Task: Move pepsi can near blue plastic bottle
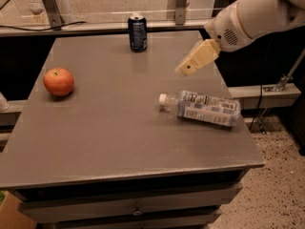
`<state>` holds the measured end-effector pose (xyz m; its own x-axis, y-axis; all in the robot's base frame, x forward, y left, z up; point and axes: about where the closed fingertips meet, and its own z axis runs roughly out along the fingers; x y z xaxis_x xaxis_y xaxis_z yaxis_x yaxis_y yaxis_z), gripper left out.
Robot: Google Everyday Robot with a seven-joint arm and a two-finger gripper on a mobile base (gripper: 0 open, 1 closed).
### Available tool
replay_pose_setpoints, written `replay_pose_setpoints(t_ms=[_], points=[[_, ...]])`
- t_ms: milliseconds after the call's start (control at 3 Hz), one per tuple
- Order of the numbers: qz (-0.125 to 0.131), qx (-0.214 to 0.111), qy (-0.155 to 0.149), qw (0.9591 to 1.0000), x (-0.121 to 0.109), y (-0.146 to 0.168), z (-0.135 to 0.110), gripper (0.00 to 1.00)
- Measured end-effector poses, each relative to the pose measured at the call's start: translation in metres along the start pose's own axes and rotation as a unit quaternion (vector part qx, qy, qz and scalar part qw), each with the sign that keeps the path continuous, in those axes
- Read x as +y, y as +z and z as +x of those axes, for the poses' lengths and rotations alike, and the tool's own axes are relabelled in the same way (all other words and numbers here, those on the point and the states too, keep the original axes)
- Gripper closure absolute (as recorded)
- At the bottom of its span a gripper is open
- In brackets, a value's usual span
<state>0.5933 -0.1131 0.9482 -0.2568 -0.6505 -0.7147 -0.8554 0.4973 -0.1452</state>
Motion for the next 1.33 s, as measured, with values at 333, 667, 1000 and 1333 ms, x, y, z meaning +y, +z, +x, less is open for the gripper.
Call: replay_pose_setpoints(t_ms=[333, 667, 1000, 1333], points=[[-0.035, -0.079, 0.05, 0.995, 0.003, 0.038, -0.018, 0.0], [-0.044, -0.09, 0.053, 0.9936, 0.006, 0.045, -0.024, 0.0], [-0.044, -0.09, 0.053, 0.9936, 0.006, 0.045, -0.024, 0.0], [-0.063, -0.115, 0.03, 0.9909, -0.004, 0.06, -0.037, 0.0]])
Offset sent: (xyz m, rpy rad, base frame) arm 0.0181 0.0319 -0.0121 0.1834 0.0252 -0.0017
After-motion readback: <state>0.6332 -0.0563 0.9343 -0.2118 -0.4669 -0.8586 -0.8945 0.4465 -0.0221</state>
